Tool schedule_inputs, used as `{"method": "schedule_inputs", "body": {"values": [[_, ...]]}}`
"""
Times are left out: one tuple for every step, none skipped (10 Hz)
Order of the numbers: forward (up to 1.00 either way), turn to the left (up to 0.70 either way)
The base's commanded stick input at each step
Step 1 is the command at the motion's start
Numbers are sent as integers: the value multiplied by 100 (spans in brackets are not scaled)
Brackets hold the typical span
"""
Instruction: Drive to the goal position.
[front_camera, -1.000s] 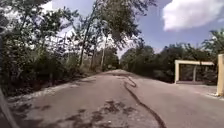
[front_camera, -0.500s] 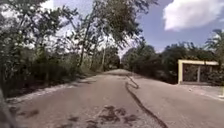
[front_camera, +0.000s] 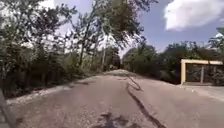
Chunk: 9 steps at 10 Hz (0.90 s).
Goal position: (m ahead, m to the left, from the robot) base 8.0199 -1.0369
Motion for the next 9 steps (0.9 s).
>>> {"method": "schedule_inputs", "body": {"values": [[50,0],[50,0],[50,0],[50,0],[50,0],[50,0],[50,0],[50,0],[50,0]]}}
